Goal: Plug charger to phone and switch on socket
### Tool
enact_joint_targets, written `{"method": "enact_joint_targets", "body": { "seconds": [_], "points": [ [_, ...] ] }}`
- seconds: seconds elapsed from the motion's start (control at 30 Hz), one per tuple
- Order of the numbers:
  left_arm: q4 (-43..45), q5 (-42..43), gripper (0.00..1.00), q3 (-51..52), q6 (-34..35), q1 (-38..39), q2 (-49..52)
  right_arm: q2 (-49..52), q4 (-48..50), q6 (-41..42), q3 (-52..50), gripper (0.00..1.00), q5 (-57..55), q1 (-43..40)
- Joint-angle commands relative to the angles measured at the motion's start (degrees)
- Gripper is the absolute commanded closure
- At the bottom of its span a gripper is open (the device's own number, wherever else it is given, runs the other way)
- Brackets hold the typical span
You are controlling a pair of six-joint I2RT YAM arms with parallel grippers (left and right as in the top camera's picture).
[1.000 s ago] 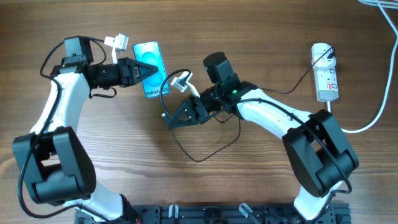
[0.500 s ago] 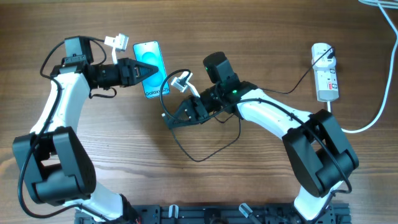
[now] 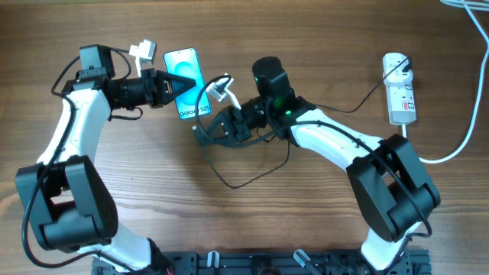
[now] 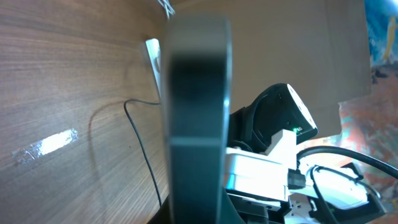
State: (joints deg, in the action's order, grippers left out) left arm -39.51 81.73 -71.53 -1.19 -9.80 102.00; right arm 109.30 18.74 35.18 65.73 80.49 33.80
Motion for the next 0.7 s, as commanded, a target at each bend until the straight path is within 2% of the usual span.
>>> {"method": "enact_joint_targets", "body": {
  "seconds": [0.0,0.17,0.67],
  "points": [
    [-0.3,3.4,0.96,-0.5,2.1,0.1,-1.0,0.7,0.5,4.7,0.5,0.96,-4.5,-0.1],
    [-1.9,3.4,0.96,-0.5,2.1,0.1,-1.0,0.7,0.5,7.0,0.5,0.96,-7.5,-0.1],
    [-2.4,3.8,0.96,-0.5,2.1,0.1,-1.0,0.7,0.5,7.0,0.5,0.96,-7.2,-2.5]
  ]
}}
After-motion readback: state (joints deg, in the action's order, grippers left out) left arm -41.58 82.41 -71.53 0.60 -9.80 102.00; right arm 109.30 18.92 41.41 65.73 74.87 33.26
